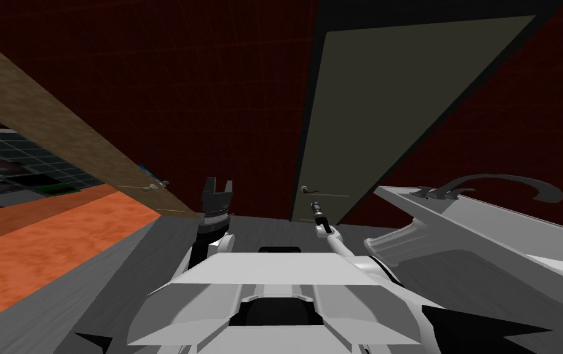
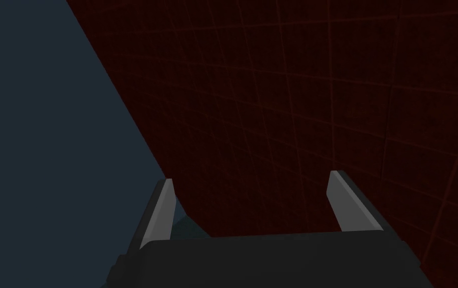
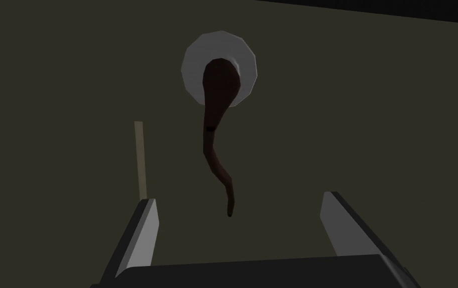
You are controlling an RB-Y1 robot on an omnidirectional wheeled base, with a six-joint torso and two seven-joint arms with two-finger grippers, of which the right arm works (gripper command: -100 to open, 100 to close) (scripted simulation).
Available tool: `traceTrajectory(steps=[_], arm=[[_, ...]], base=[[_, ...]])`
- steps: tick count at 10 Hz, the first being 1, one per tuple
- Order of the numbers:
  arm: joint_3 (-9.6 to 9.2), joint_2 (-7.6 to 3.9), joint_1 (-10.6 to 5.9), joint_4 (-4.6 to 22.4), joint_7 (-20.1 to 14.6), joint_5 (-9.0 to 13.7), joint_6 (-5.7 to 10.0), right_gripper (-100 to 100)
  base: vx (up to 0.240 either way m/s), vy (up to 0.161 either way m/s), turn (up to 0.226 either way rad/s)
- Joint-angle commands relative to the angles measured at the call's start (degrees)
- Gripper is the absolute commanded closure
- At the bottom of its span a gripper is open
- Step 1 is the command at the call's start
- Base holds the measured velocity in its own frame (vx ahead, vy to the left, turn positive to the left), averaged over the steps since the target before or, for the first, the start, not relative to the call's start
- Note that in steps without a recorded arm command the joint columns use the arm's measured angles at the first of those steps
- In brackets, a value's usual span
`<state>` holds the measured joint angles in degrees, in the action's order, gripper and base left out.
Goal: Pull the door open
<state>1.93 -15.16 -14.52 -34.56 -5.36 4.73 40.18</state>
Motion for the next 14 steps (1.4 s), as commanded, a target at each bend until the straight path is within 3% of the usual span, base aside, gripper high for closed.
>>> traceTrajectory(steps=[1, 4, 5, 7, 8, 9, 10, 14], arm=[[0.4, -1.06, 0.01, 1.4, -0.9, 0.3, 1.03, -100], [1.48, -4.07, 1.72, 2.5, -3.2, 1.2, 2.74, -100], [1.48, -4.07, 1.72, 2.5, -3.2, 1.2, 2.74, -100], [2.32, -6.39, 3.03, 3.4, -5.0, 1.9, 4.07, -100], [2.56, -7.06, 3.4, 3.7, -5.5, 2.1, 4.44, -100], [2.38, -6.38, 2.87, 4.3, -4.9, 1.9, 4.64, -100], [2.38, -6.38, 2.87, 4.3, -4.9, 1.9, 4.64, 100], [2.38, -6.38, 2.87, 4.3, -4.9, 1.9, 4.64, 100]], base=[[0.162, 0.042, 0.12], [0.207, 0.051, 0.156], [0.141, 0.029, 0.054], [0.14, 0.045, 0.136], [0.202, 0.003, 0.165], [0.089, -0.014, 0.032], [-0.016, 0.005, -0.027], [-0.02, 0.001, -0.001]])
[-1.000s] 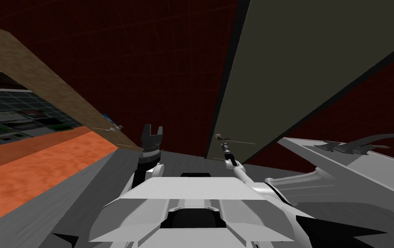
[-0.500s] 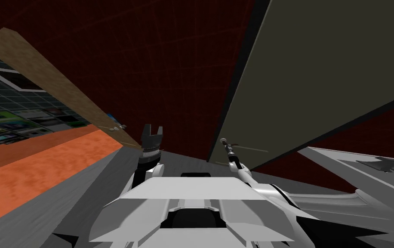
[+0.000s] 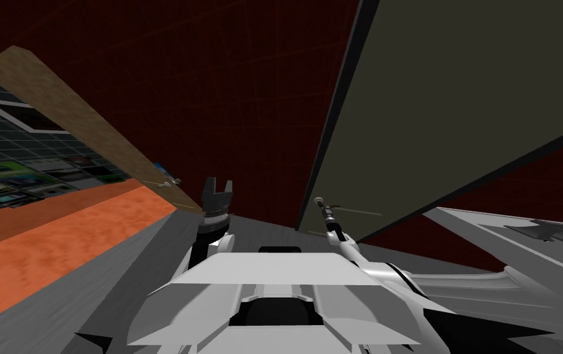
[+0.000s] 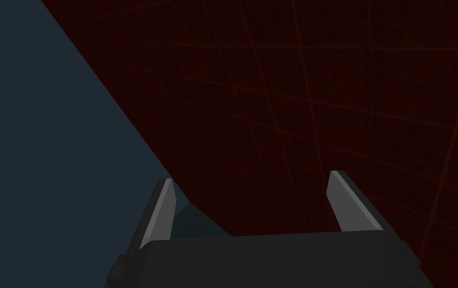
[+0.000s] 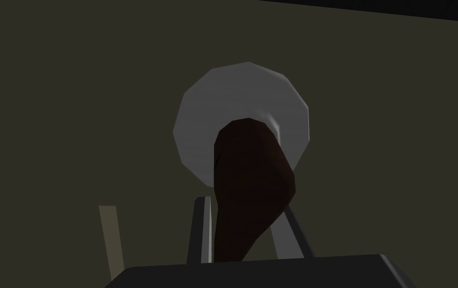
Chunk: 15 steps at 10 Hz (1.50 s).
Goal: Pull the door open
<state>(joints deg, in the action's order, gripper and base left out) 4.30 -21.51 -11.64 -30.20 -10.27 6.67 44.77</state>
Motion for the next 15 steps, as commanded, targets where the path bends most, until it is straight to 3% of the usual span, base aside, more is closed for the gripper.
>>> traceTrajectory(steps=[1, 10, 11, 15], arm=[[0.01, -0.03, -0.02, 0.0, 0.0, 0.0, 0.05, 100], [-5.45, -4.15, 2.48, -1.1, -7.1, -2.8, 3.61, 100], [-5.23, -3.68, 2.43, -1.0, -6.7, -2.7, 3.3, 100], [-8.13, -5.96, 4.47, -1.8, -10.2, -4.2, 6.64, 100]], base=[[0.0, 0.0, 0.0], [-0.201, -0.069, 0.12], [-0.095, -0.021, 0.025], [-0.181, -0.077, 0.096]])
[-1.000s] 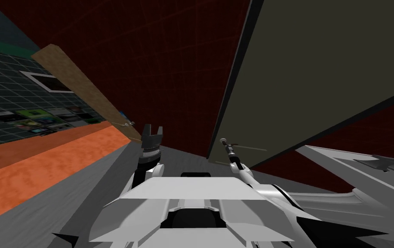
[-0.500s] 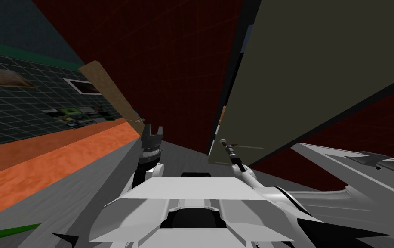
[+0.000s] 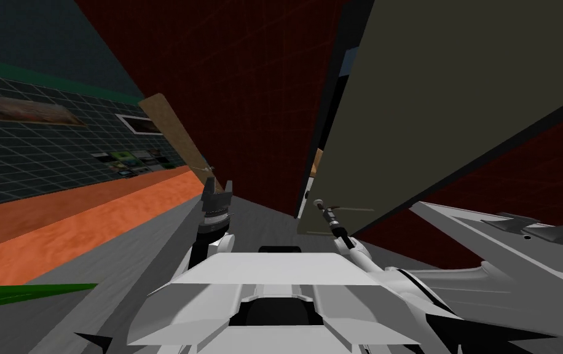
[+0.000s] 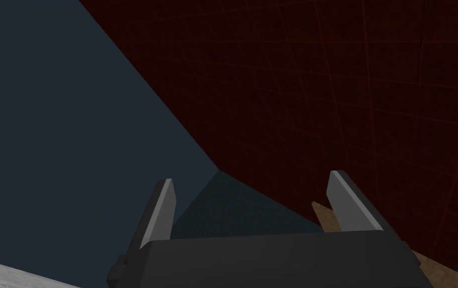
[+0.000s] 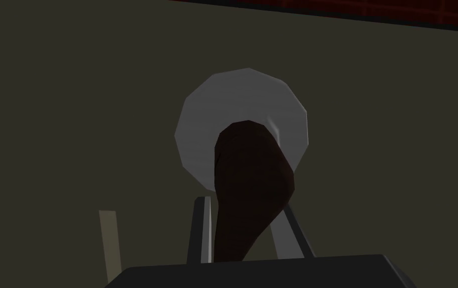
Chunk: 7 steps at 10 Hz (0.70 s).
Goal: Pull the door open
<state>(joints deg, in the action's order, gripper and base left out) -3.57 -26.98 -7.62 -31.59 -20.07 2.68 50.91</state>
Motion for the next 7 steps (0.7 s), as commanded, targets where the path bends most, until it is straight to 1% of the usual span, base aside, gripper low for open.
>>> traceTrajectory(steps=[1, 4, 5, 6, 7], arm=[[-0.9, -1.05, 0.9, -0.6, -1.2, -0.5, 1.28, 100], [-2.52, -2.47, 2.02, -1.0, -3.2, -1.3, 3.25, 100], [-2.37, -1.99, 1.68, -1.1, -2.8, -1.2, 2.6, 100], [-3.06, -2.74, 2.71, -0.7, -3.8, -1.5, 4.44, 100], [-3.37, -3.29, 3.22, -0.6, -4.3, -1.6, 5.52, 100]], base=[[-0.195, -0.088, 0.096], [-0.222, -0.071, 0.074], [-0.099, -0.026, 0.016], [-0.131, -0.053, 0.137], [-0.228, -0.076, 0.184]])
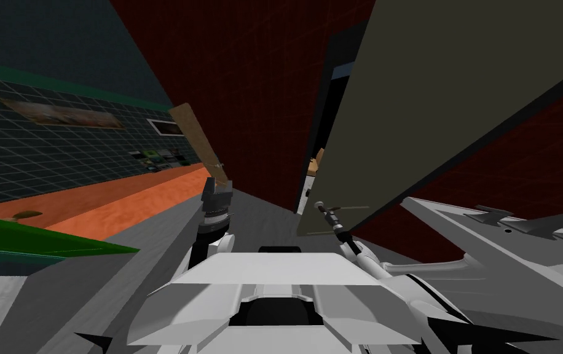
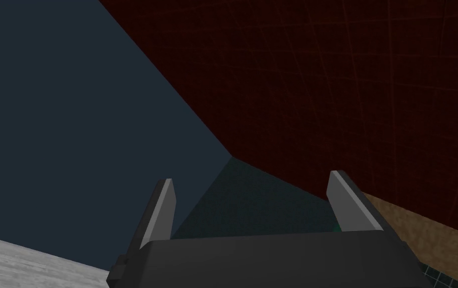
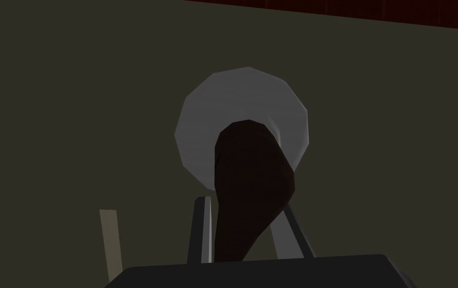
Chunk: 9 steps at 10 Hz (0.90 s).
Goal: Pull the door open
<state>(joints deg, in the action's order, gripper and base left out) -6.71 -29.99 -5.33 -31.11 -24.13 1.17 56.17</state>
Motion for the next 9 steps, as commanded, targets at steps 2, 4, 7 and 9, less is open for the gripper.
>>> traceTrajectory(steps=[2, 4, 7, 9], arm=[[-0.76, -1.18, 1.79, -0.8, -1.0, -0.3, 2.08, 100], [-1.12, -1.79, 2.37, -0.6, -1.6, -0.5, 3.31, 100], [-1.93, -3.19, 3.71, -0.2, -2.9, -0.8, 6.11, 100], [-2.25, -3.09, 4.11, 0.2, -3.1, -0.8, 6.95, 100]], base=[[-0.206, -0.111, 0.131], [-0.12, -0.057, 0.065], [-0.148, -0.078, 0.117], [-0.09, -0.042, 0.101]])
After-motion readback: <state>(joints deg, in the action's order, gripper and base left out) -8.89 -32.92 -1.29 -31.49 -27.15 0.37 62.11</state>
